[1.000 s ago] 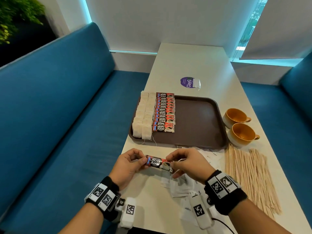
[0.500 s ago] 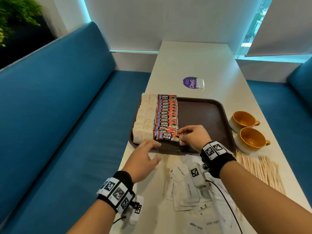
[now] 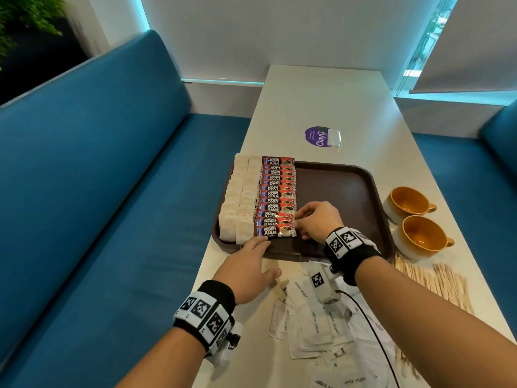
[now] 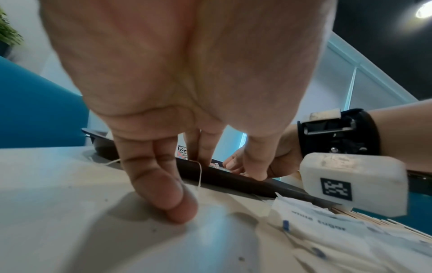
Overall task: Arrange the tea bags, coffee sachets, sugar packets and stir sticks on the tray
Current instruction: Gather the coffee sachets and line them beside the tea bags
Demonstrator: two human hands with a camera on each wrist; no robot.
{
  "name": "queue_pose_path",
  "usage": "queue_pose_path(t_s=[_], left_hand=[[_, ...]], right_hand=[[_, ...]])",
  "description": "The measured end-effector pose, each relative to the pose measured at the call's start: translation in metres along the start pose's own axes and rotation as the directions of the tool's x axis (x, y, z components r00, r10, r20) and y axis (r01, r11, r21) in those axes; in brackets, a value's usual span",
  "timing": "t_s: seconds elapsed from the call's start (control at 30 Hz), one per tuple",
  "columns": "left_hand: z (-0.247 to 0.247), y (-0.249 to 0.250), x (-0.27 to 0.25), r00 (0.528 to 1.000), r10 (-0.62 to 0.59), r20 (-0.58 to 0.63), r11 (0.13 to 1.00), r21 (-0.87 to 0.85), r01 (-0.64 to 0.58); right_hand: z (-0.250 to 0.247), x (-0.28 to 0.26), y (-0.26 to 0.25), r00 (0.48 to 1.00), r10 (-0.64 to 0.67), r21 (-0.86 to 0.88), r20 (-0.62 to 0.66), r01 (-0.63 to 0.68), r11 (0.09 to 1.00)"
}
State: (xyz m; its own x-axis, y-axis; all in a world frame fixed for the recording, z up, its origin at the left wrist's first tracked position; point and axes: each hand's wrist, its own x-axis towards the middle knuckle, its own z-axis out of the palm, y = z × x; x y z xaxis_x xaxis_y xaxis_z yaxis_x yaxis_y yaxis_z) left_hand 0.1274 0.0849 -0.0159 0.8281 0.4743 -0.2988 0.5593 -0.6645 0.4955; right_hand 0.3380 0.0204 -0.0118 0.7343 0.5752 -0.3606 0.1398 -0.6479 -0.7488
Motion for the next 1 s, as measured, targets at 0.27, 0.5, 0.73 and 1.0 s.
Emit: queue_pose_path(t_s=[0.27,0.5,0.73,1.0], left_hand=[[0.001,-0.005,0.0,1.0,0.005,-0.017,0.999,-0.044,-0.006],[0.001,-0.004,-0.002,1.0,0.015,-0.017,0.998,-0.054,-0.016],[0.0,0.0,-0.001,0.999,0.038,0.012,0.998,-0.043,-0.038],[-0.006,0.006,-0.001,0.999,0.021,0.044,1.0,-0.023,-0.02]], right_hand=[[0.0,0.009,-0.002,0.998,-0.062,0.025,-0.026,0.063,0.998],[-0.001,0.011,-0.002,0.996,-0.066,0.04,-0.063,0.069,0.997],[-0.001,0.016,-0.005,0.997,-0.061,0.036,-0.057,0.063,0.997],[-0.006,0.015,-0.003,0.998,-0.066,0.044,-0.001,0.066,0.997]])
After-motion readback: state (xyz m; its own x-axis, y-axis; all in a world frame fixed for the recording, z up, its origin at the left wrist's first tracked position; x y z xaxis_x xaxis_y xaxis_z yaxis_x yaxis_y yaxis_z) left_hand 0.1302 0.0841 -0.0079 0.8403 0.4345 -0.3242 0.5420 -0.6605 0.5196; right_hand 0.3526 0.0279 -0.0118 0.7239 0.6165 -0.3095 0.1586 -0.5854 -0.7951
